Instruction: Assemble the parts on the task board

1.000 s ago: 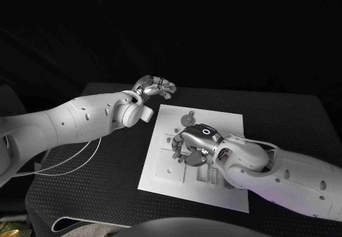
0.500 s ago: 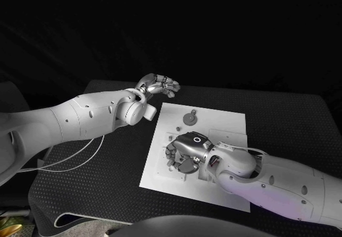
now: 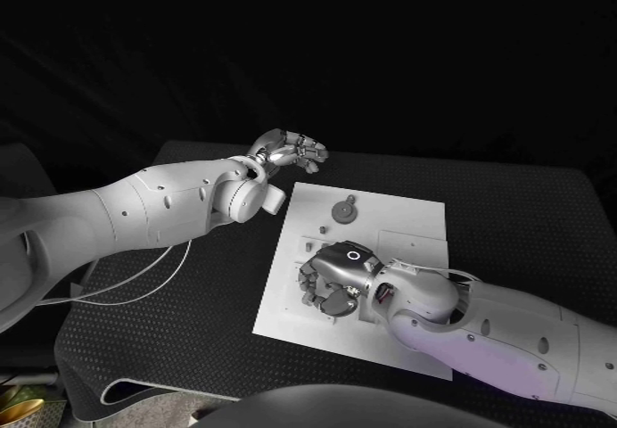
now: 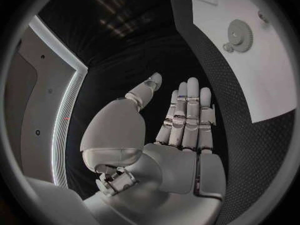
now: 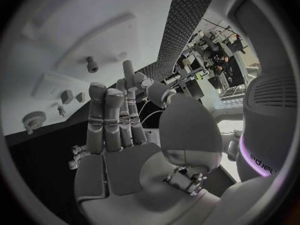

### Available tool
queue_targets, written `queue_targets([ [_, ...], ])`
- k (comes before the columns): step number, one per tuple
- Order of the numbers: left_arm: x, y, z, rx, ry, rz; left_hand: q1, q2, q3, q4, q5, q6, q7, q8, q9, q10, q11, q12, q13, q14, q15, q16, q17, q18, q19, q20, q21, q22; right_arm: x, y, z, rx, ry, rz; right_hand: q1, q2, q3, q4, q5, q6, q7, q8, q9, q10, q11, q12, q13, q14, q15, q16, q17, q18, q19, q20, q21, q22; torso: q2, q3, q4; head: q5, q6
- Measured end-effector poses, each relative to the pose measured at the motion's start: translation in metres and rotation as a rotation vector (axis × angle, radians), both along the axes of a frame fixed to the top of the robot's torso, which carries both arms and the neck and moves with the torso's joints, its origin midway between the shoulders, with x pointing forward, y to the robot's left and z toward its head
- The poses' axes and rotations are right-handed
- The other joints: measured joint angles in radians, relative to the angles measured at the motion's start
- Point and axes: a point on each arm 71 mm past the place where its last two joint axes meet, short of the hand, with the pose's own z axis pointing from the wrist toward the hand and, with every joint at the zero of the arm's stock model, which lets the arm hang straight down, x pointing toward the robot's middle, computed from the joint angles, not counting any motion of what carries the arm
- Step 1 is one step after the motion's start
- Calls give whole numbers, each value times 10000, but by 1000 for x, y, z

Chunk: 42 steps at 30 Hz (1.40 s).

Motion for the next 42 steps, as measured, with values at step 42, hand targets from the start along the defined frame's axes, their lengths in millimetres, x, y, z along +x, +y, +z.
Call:
queue_targets([
  [42,0,0,0,-1,10,-12,0,0,0,0,0,0,0,0,2,0,0,0,-7,0,0,-38,26,-1,0,0,0,13,3,3,-7,-697,-74,128,-28,-29,-14,-71,47,10,-11,-1,17,2,-2,40,61,-2,-2,1,5,-5,-54,14,-4,-7,-3,-3,-4,18,-141],
])
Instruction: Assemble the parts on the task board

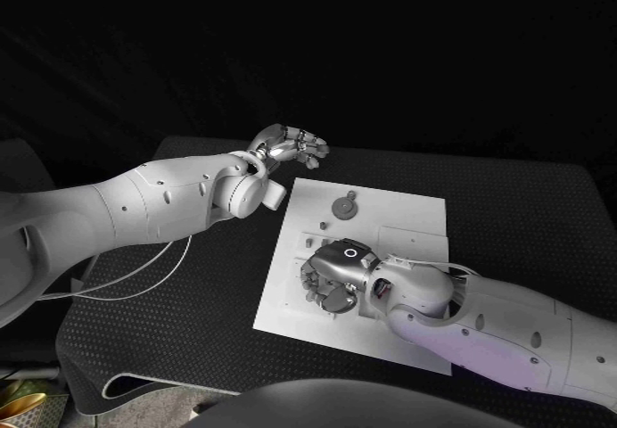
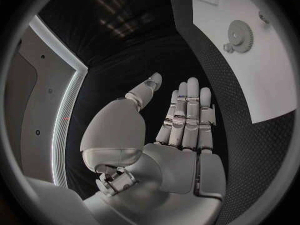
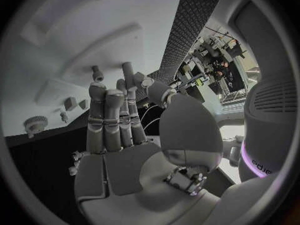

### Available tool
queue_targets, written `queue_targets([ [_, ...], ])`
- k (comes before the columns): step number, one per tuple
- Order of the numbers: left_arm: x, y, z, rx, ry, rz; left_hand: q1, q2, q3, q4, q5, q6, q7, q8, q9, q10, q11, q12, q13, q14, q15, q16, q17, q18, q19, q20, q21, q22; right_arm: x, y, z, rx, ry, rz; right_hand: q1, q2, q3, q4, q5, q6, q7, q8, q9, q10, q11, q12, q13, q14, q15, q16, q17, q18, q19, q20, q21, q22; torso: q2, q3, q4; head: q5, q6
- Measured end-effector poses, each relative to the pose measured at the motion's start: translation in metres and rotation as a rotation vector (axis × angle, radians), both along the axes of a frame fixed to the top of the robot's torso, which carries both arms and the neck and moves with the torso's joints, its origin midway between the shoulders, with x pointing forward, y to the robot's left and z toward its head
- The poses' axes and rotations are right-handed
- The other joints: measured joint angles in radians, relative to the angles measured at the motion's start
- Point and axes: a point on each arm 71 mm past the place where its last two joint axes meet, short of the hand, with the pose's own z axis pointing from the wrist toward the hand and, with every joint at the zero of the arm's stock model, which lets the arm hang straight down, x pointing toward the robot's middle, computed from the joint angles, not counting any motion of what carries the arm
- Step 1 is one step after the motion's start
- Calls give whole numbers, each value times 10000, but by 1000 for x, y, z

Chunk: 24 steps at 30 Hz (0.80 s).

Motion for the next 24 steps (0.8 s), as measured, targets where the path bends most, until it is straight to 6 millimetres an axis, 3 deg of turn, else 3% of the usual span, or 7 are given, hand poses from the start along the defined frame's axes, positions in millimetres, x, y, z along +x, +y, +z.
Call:
queue_targets([
  [9,0,0,0,-5,2,-7,0,0,0,0,0,0,0,0,3,0,0,0,1,0,0,0,8,0,0,0,-39,-1,0,1,-1,-93,21,-31,-1,-2,267,100,-35,-41,27,-31,51,-2,-2,-78,-8,-92,26,-54,-19,-37,-165,55,71,0,0,-6,3,-7,-16],
  [17,0,0,0,-3,8,-7,0,0,0,0,0,0,0,0,2,0,0,0,1,0,0,0,8,0,0,0,-39,-2,1,1,-2,-103,134,-78,-414,-521,44,65,314,-266,163,-291,11,-313,165,-269,-25,-371,98,-229,-226,-31,-411,160,-2,19,0,-7,1,-7,-9],
  [24,0,0,0,3,16,2,0,0,0,0,0,0,0,0,1,0,0,0,0,0,0,0,8,0,0,0,-38,0,1,0,-3,-23,328,-143,-658,-764,-325,-9,430,-708,346,-583,-91,-748,310,-547,-98,-446,210,-234,-319,-20,-519,225,-67,19,-3,-1,-10,-5,-9],
])
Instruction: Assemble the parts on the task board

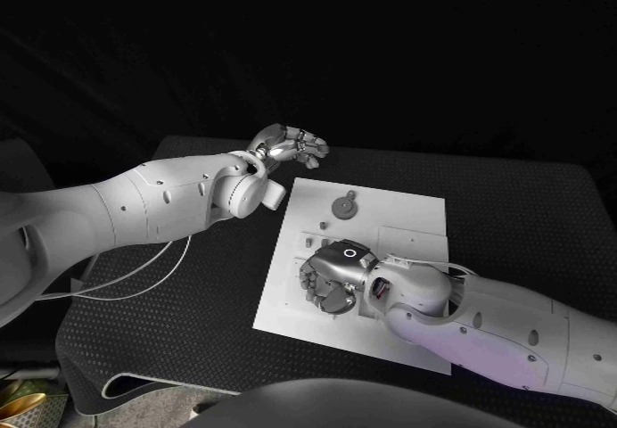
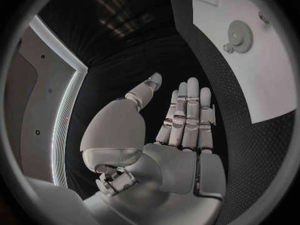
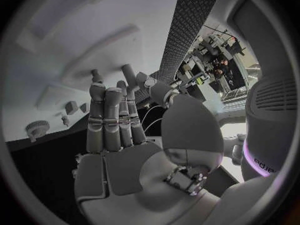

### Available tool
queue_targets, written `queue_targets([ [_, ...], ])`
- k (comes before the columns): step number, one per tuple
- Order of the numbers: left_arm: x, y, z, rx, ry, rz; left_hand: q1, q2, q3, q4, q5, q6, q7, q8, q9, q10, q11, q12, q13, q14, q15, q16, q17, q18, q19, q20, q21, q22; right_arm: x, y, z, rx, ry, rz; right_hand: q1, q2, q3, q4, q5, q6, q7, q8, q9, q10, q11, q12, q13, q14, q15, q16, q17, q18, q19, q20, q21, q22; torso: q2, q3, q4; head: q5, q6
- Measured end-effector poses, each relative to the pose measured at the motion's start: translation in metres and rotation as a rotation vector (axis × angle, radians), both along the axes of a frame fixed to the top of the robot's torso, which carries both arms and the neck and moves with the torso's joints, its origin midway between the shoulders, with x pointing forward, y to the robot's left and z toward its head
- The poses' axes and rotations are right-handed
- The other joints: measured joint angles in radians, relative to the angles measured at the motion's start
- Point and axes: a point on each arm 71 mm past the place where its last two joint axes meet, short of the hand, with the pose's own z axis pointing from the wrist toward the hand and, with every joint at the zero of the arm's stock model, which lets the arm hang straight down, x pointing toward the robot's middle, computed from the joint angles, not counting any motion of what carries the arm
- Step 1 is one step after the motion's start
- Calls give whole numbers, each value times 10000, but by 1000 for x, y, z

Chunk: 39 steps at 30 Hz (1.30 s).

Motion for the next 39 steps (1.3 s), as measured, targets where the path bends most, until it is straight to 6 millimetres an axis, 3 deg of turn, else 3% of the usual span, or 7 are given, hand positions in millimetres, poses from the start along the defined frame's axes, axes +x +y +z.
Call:
queue_targets([
  [4,0,0,0,0,2,3,0,0,0,0,0,0,0,0,0,0,0,0,-7,0,0,0,10,0,0,0,0,7,0,0,0,64,82,-18,-53,-53,-280,-34,-65,-326,153,-167,-60,-350,141,-187,-75,-139,141,-1,0,2,-74,74,-2,0,-2,7,-3,0,-1],
  [16,0,0,0,8,17,8,0,0,0,0,0,0,0,0,-1,0,0,0,-6,0,0,0,19,0,0,0,0,5,2,-3,0,210,122,-144,35,-141,-380,-25,-78,-500,217,-283,-97,-551,223,-295,-121,-266,268,67,-6,9,-197,133,0,8,-1,7,0,-12,13],
  [26,1,4,0,40,31,84,0,0,0,0,0,0,0,0,-2,0,0,0,-14,0,0,0,29,1,0,0,0,14,8,-23,6,608,221,-475,-171,-512,-1166,-201,429,-1555,647,-806,-365,-1860,613,-605,-571,-745,655,274,-107,3,-605,290,-108,4,-2,2,6,-44,36],
  [29,1,7,0,63,33,143,0,0,0,0,0,0,0,0,-3,0,0,0,-14,0,0,0,29,0,0,0,0,14,10,-35,15,955,407,-608,-293,-533,-1499,-217,429,-1707,561,-811,-395,-2099,606,-605,-688,-874,651,337,-135,5,-678,359,-109,2,-3,5,1,-71,93],
  [31,2,9,-1,88,34,200,0,0,0,0,0,0,0,0,5,0,0,0,-14,0,0,0,34,0,0,0,0,13,14,-46,24,1200,523,-777,-486,-474,-1727,-124,483,-1688,118,-811,-388,-2098,603,-553,-738,-968,596,419,-163,28,-765,380,-108,2,-4,7,-6,-97,146],
  [33,3,10,-1,105,33,239,0,0,0,0,0,0,0,0,6,0,0,0,-14,0,0,0,39,0,0,0,0,13,22,-58,35,1434,576,-1035,-632,-447,-1913,-58,503,-1670,0,-730,-364,-1961,511,-414,-738,-981,586,538,-184,65,-765,380,-108,3,-8,7,-17,-147,216],
  [39,5,14,-2,158,31,350,0,0,-24,24,0,0,0,0,6,0,0,0,-14,0,0,0,39,1,0,0,0,12,55,-112,63,2256,1300,-2671,-674,-80,-2117,58,260,-1369,210,-490,-274,-797,206,378,-337,-1105,382,725,-372,59,-856,325,10,-6,-32,7,-34,-413,437],
])
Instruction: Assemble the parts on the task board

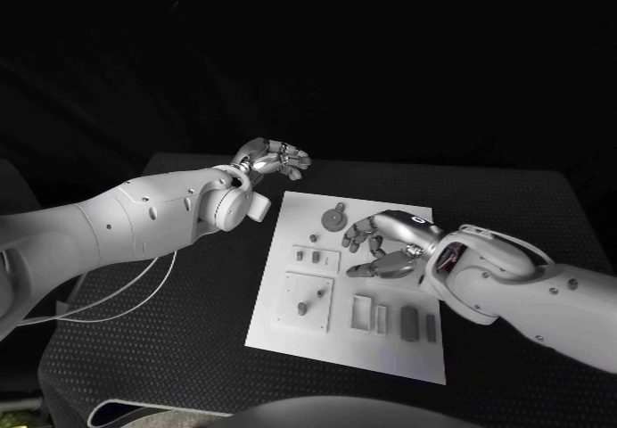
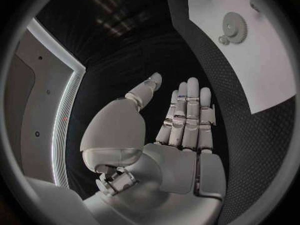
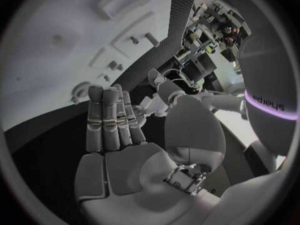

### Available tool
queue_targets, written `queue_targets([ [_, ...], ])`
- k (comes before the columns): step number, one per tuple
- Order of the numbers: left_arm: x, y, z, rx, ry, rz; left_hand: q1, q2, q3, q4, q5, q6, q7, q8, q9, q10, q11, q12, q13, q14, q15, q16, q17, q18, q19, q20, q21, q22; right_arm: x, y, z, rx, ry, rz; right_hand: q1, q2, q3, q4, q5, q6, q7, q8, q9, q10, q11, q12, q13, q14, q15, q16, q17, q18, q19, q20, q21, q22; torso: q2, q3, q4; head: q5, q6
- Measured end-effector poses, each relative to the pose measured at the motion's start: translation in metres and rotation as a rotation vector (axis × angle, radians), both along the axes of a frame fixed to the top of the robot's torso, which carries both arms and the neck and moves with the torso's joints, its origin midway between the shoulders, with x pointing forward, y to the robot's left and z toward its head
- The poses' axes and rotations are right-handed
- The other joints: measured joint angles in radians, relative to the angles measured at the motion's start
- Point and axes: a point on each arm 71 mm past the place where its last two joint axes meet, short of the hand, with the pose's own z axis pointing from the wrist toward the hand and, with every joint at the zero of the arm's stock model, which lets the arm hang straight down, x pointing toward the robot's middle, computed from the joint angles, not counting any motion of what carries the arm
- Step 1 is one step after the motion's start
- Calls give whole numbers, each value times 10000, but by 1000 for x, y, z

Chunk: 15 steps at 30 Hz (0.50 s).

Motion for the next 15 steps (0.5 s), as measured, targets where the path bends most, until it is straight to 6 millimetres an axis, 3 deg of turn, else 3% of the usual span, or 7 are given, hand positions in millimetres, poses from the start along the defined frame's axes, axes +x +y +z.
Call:
queue_targets([
  [1,0,1,0,9,-2,21,0,0,0,0,0,0,0,0,0,0,0,0,0,0,0,0,5,-1,0,0,0,0,6,-10,2,85,233,-318,7,62,-37,10,-30,28,56,0,1,210,-56,187,134,-110,-102,3,-68,0,-123,9,-13,3,-7,0,-7,-52,51],
  [2,1,2,0,21,-4,48,0,0,0,0,0,0,0,0,0,0,0,0,0,0,0,0,9,-1,0,0,0,0,13,-22,4,177,518,-710,33,126,-48,18,-59,21,156,49,20,374,-71,533,416,-329,-198,-37,-206,149,-324,60,-141,1,-12,0,-15,-88,85],
  [4,2,2,0,35,-8,80,0,0,0,0,0,0,0,0,-1,0,0,0,0,0,0,0,9,0,0,0,0,9,21,-39,6,289,919,-1237,-12,190,-160,67,-67,73,209,126,66,168,-159,1310,1051,-520,-219,-149,-477,247,-508,219,-324,0,-23,0,-31,-180,165],
  [6,2,3,-1,52,-7,111,0,0,0,0,0,0,0,0,-1,0,0,0,0,0,0,0,9,-1,0,0,0,9,25,-55,6,337,1375,-1689,-136,313,-466,157,-67,147,123,248,214,-876,-317,3910,3352,-575,-343,99,-991,260,-466,264,-424,7,-34,0,-50,-251,224],
  [8,3,3,-1,59,0,114,0,0,0,0,0,0,0,0,-1,0,0,0,1,0,0,0,9,-1,0,0,0,8,25,-67,3,295,1802,-2011,-230,408,-583,275,-112,276,-5,325,289,-875,-318,5222,4316,-342,-488,803,-841,265,-107,118,-26,17,-51,0,-76,-344,280],
  [10,4,2,-2,62,2,109,0,0,0,0,0,0,0,0,-1,0,0,0,1,0,0,0,8,0,0,0,0,8,24,-77,0,203,2296,-2310,-301,479,-623,286,-157,313,-42,326,357,-875,-319,6181,5108,-265,-553,1573,-516,218,99,-76,542,20,-67,7,-99,-422,310],
  [15,5,1,-4,91,28,108,0,0,0,0,0,0,0,0,-2,0,0,0,1,0,0,-39,19,-1,0,0,0,8,17,-89,-5,113,3399,-2778,-344,522,-470,440,-260,330,-60,315,431,-874,-319,7352,6069,-255,-639,2492,-150,83,237,-299,1353,-13,-108,38,-152,-548,335],
])
